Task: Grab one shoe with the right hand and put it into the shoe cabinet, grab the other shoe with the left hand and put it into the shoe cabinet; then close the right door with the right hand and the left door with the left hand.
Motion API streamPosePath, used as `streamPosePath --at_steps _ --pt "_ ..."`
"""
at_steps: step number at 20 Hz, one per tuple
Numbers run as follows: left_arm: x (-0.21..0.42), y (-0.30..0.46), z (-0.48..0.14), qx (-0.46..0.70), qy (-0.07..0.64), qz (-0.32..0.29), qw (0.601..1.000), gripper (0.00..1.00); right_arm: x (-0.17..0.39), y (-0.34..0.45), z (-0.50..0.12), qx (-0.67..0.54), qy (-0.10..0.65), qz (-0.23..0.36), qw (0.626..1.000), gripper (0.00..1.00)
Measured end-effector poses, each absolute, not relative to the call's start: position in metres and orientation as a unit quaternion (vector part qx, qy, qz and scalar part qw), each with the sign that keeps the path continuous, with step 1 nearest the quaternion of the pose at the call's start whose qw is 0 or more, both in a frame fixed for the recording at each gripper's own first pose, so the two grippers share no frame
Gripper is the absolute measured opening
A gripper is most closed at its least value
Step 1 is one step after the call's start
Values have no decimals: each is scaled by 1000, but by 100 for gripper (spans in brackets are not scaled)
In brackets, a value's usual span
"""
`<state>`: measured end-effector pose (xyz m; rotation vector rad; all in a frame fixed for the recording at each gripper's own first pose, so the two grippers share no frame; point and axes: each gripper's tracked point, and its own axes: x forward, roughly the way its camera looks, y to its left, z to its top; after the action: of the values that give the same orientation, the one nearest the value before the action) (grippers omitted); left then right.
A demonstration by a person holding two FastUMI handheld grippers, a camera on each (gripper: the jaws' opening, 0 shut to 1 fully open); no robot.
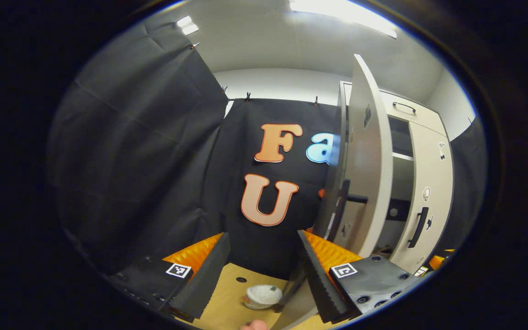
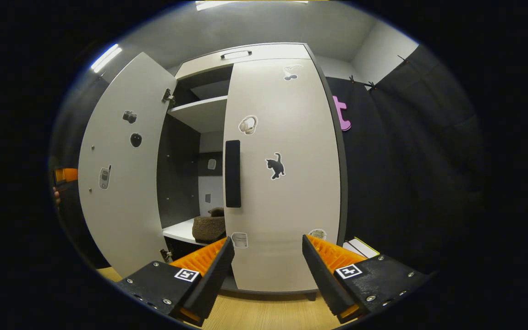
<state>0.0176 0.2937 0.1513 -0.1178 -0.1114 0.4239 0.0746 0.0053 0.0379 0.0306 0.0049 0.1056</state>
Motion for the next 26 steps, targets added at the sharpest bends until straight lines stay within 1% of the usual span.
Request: streamPosePath --at_steps 1,2,3,4,6,7,9,12,13,14,15,16,17,20,22,24,26 --pt "27 303 158 -51 -55 214 974 95 74 5 38 13 1 52 999 92" --pt "37 307 161 -43 -54 210 975 95 72 4 38 11 1 51 999 92" --pt "48 307 164 -35 -52 200 978 99 72 4 38 11 1 50 999 92" --pt "56 308 164 -26 -47 197 979 91 72 4 40 11 0 51 999 92" --pt "72 302 164 -11 -37 184 982 99 74 4 40 10 0 51 999 92" --pt "72 301 168 -1 -37 180 983 99 75 2 40 8 0 50 999 92" --pt "71 299 178 17 -57 175 983 93 77 -2 39 9 1 44 999 92" --pt "73 297 173 18 -52 167 984 95 80 -1 40 18 -1 46 999 92" --pt "74 295 171 13 -49 159 986 99 81 0 41 17 -4 48 999 92" --pt "76 291 170 9 -42 154 987 89 83 1 43 16 -6 50 999 92" --pt "75 287 171 5 -41 148 988 92 84 3 44 14 -8 52 999 92" --pt "76 284 170 -1 -40 145 989 87 85 5 45 14 -9 55 998 92" --pt "78 279 169 -7 -37 139 990 87 85 6 46 13 -10 58 998 92" --pt "82 247 166 -13 -31 109 994 97 85 8 46 9 -13 61 998 92" --pt "85 223 163 1 -21 90 996 98 82 5 45 6 -13 60 998 92" --pt "92 199 162 9 -18 74 997 87 81 0 45 7 -12 57 998 92" --pt "101 179 161 11 -20 57 998 87 80 -5 46 11 -12 52 999 92"
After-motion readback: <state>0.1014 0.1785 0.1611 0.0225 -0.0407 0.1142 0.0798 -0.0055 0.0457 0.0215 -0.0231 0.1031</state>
